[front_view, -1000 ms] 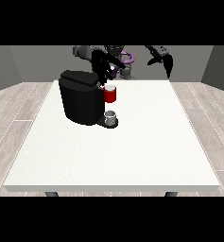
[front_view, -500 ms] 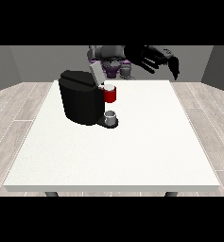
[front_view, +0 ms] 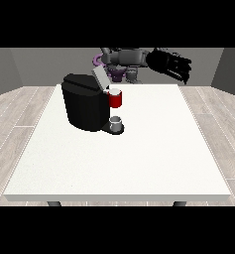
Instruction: Insert the coffee pod into the coffee machine and close the lid
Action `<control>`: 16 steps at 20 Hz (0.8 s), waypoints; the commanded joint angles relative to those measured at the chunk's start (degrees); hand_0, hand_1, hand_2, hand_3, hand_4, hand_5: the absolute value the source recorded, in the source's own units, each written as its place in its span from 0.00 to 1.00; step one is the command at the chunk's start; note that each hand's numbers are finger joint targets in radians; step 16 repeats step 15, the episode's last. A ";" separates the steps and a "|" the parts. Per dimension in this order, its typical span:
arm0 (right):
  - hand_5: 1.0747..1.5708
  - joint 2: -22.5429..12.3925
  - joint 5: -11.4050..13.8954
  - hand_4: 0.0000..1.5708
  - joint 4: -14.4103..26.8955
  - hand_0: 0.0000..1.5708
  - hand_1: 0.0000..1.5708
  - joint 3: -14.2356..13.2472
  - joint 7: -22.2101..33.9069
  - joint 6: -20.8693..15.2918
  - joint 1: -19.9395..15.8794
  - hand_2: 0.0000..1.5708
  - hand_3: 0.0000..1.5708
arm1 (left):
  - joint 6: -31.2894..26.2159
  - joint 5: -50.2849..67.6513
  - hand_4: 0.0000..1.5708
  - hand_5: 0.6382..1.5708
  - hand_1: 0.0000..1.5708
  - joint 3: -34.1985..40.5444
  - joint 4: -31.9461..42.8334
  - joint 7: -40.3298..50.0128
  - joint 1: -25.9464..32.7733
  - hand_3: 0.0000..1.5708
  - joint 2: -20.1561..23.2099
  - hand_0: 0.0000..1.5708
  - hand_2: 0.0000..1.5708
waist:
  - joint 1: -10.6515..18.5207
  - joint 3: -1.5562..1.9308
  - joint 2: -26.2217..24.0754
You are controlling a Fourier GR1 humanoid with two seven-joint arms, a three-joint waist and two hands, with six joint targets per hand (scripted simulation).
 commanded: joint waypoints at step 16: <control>1.00 14.89 -4.23 0.17 -0.07 0.00 0.00 8.01 -15.93 2.66 13.64 0.00 0.00 | 2.30 0.30 0.17 1.00 0.00 3.33 2.99 -2.88 13.42 0.00 0.40 0.00 0.00 | -13.53 -0.02 -12.70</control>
